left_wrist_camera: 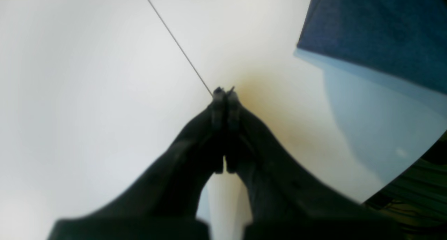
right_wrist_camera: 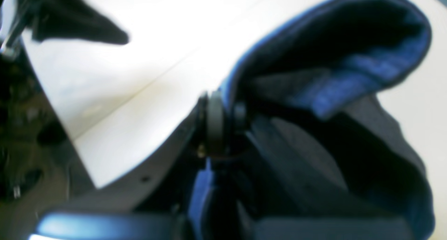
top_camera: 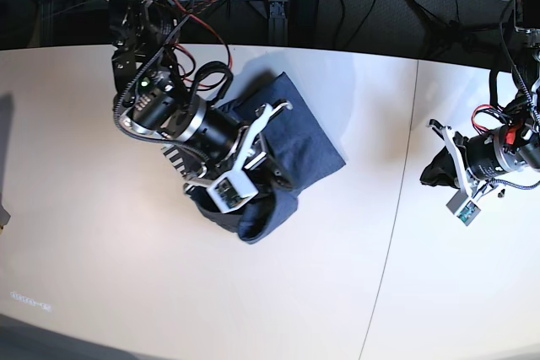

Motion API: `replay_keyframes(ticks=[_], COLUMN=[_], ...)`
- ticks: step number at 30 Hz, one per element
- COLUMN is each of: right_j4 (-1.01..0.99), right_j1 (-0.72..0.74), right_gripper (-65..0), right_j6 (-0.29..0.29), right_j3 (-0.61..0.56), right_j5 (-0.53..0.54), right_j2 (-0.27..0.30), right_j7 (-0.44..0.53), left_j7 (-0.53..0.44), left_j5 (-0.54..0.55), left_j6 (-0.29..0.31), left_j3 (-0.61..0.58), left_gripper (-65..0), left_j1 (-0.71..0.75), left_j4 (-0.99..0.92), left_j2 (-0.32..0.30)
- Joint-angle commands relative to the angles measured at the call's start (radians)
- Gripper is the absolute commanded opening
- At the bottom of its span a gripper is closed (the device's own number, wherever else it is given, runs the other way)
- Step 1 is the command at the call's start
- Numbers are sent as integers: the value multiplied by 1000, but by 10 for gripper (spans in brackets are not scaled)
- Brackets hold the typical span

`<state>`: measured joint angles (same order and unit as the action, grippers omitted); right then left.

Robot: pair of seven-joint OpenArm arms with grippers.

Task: Fold the T-shirt properly
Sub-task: 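Lift the strip end with the right gripper and fold it over the stack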

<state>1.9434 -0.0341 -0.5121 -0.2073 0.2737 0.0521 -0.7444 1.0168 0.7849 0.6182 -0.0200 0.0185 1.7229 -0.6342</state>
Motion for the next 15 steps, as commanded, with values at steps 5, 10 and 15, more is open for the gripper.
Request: replay_keyframes(ticks=[5,10,15], right_j4=[14,-5,-32], right_j1=[8,6,6], right_gripper=[-650,-650,-650], right_j6=[-49,-50,-49], right_j3=[-145,-240,-310], right_j5=[-100,-166,-234], right_j2=[-2,0,0], right_j7=[30,30,30], left_j7=[-14,6,42], left_j5=[19,84,156], left_j6=[23,25,60], left_j3=[76,239,363], left_gripper=[-650,-650,-650], left_j1=[-18,-18,-18], left_j4=[13,13,13], left_j2=[-17,-17,-17])
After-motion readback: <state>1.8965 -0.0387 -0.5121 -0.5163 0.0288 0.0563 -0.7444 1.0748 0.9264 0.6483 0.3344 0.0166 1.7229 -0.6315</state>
